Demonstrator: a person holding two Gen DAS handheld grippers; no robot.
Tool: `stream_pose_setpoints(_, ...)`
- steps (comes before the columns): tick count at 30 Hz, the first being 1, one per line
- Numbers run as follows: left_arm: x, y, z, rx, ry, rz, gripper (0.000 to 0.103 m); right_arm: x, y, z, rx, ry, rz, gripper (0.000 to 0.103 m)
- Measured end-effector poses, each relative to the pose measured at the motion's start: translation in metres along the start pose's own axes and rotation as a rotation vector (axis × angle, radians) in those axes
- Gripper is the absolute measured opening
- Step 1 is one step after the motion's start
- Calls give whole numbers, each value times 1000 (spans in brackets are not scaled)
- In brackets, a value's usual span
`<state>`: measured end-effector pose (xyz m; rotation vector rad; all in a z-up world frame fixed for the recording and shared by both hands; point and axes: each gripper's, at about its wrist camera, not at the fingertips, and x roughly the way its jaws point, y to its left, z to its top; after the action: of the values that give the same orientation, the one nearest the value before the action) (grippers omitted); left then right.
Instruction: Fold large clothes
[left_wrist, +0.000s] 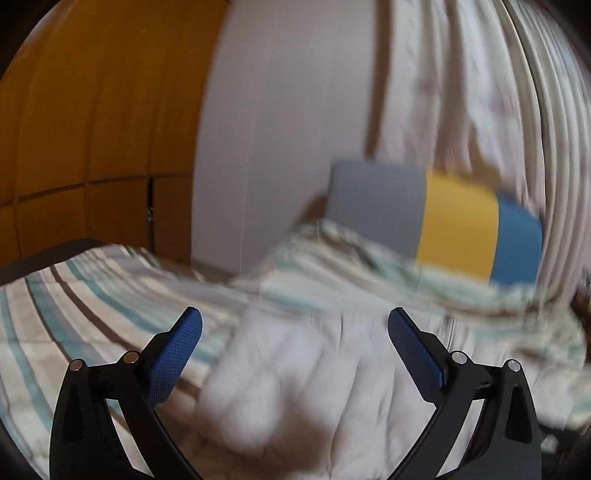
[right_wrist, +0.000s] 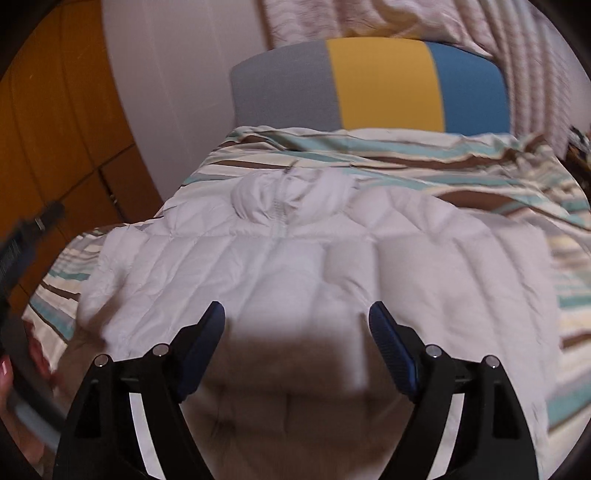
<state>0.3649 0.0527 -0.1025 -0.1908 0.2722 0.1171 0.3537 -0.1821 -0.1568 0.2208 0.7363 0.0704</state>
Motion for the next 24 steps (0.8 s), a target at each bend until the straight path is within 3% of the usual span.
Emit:
stream_pose_setpoints(4,-13,26,30,-139,-26,1,100,-37,-14,-15,7,14,-22,80)
stream_pose_setpoints(8,-24,47,30,-142,109,-26,100,-68,-28,-34,7,43,-40,80)
stream_pose_setpoints(12,-42,70,6,-127,188,23,100,-100,-46,-60,17,75,-52,80)
stream_pose_setpoints(16,-54,85,-28,-46,411,-16,100,-126,-64,-86,41,101,-62,80)
stream_pose_setpoints(24,-112,121,-87,44,545,5,100,-181,-99,-138,85,99,-129,80)
